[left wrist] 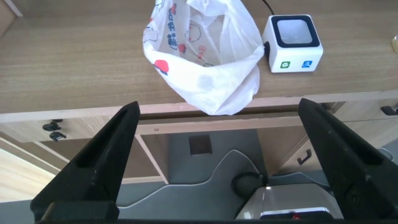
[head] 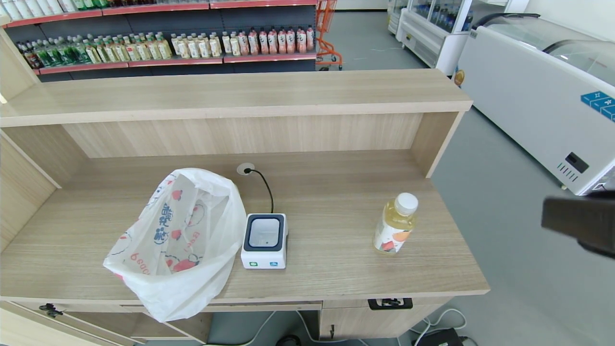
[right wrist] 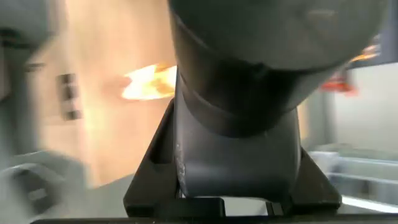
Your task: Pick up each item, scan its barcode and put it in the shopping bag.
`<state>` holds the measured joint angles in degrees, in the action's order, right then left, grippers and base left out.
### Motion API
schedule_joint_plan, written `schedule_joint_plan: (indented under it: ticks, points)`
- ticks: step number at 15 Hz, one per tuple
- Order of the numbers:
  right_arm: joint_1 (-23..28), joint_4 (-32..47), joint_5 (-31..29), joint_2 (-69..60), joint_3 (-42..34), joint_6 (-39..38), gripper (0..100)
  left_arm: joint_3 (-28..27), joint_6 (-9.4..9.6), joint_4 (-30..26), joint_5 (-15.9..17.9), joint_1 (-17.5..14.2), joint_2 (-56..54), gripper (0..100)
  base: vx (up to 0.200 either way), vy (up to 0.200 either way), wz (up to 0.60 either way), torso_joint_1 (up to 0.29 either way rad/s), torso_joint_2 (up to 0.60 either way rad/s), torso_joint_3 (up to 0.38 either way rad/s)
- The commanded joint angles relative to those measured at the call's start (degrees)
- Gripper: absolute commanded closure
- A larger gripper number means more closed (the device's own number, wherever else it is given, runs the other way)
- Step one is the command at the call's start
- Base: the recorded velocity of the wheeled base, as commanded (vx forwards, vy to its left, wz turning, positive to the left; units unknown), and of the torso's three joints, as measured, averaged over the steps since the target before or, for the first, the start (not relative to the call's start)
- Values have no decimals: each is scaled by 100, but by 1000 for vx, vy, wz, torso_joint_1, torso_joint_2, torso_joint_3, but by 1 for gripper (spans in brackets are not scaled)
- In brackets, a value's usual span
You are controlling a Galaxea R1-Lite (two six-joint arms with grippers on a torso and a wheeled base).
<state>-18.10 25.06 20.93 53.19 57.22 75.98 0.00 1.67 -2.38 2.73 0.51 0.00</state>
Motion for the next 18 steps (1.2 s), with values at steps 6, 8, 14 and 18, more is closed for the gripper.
schedule_joint_plan:
  ticks: [6, 8, 14, 18]
  points:
    - [879, -564, 2029, 623, 1221, -7581, 100, 0, 0, 0, -1, 2, 0, 0, 0, 0, 0, 0, 0, 0]
    - [879, -2761, 1809, 1203, 527, -10042, 100, 0, 0, 0, -1, 2, 0, 0, 0, 0, 0, 0, 0, 0]
    - [545, -3798, 1396, 1572, -405, -11404, 100, 0, 9, 0, -1, 2, 0, 0, 0, 0, 0, 0, 0, 0]
    - [35, -3807, 834, 1554, -449, -11492, 100, 0, -9, 0, -1, 2, 9, 0, 0, 0, 0, 0, 0, 0]
